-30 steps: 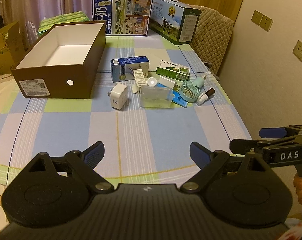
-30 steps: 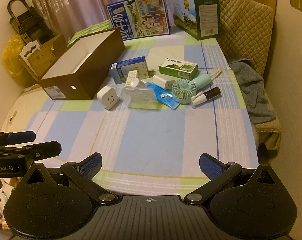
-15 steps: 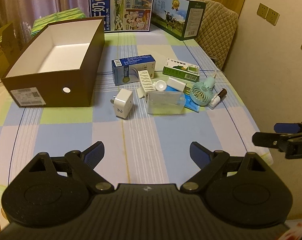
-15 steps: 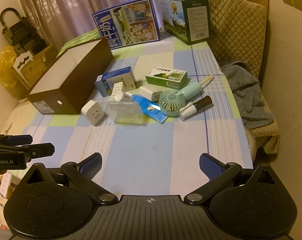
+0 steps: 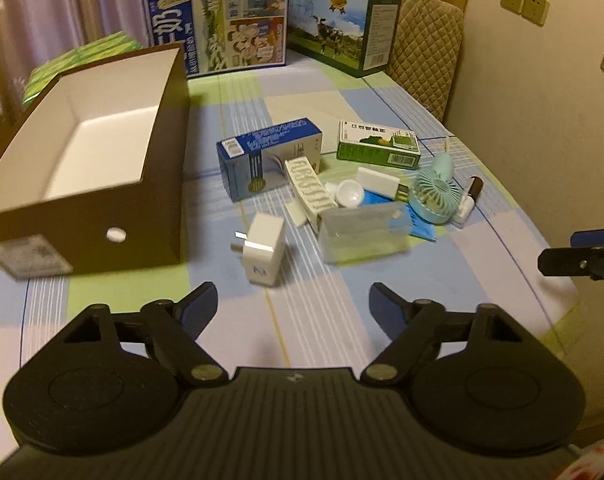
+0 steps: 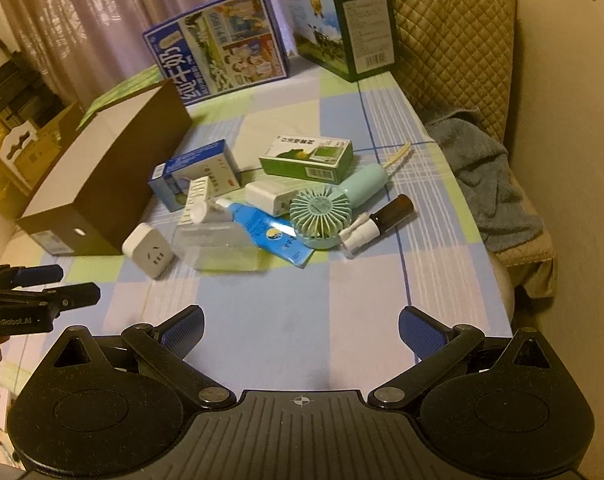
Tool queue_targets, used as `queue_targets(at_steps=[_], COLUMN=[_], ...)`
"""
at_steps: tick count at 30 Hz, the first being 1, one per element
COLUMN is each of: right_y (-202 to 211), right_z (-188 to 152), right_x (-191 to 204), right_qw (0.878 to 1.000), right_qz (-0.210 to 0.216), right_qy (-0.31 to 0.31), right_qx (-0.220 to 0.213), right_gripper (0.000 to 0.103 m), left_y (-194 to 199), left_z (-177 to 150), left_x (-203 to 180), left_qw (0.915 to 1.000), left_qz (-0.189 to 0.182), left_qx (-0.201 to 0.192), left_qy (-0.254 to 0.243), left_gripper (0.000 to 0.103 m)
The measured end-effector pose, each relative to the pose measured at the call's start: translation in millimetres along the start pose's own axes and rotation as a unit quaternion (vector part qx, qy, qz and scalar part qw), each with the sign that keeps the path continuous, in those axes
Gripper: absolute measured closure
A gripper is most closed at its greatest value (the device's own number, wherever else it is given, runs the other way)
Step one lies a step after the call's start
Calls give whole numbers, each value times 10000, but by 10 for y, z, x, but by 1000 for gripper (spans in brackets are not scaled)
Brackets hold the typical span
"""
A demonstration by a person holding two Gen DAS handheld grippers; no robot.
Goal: Organize rigid objects
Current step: 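Grasp the white plug adapter with the left gripper while the right gripper approaches the brown spray bottle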
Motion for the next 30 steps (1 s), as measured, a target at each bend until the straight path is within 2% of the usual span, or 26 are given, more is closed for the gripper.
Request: queue_targets(at_steps=[2, 9, 11, 13, 19, 28, 30], right_y=[-66, -226, -265, -304, -386, -505, -525], right_z=[17, 45, 51, 56, 93, 160, 185], right_x=[-16, -48, -45, -45, -21, 99, 104], right_qw=[9999, 9983, 9975, 9964, 9938, 9927, 9930], right_qz=[-64, -305, -365, -449, -593, -774, -778], right_qy=[-92, -504, -600, -711, -940, -915, -862], right_qx=[19, 47, 56, 56, -30, -148, -213], right_gripper=[2, 2, 2, 2, 2, 2, 2], left_y=[-121, -499, -600, -677, -854, -1040, -1044], left_z=[42, 153, 187, 214, 306, 327, 326], left_x=[30, 106, 126, 139, 158, 192, 220], left_qw=[9999, 9984, 9977, 9969, 9940, 9907, 9907], left_qz=[-14, -155, -225, -311, -502, -752, -799], left_qx=[0, 34, 78, 102, 178, 399, 374], left_qy=[-146, -534, -627, -721, -956, -1061, -1034], left_gripper=[35, 45, 55, 60, 64, 80, 80])
Point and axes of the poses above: each gripper's, at about its wrist camera, not at the fingertips, and y roughly against the way its jaws point, x to its left, z to its top, the point moved 4 cm from there along -y, roughly the way its jaws point, and after that the axes turned 6 degrees about z, right-handed, at the moved point
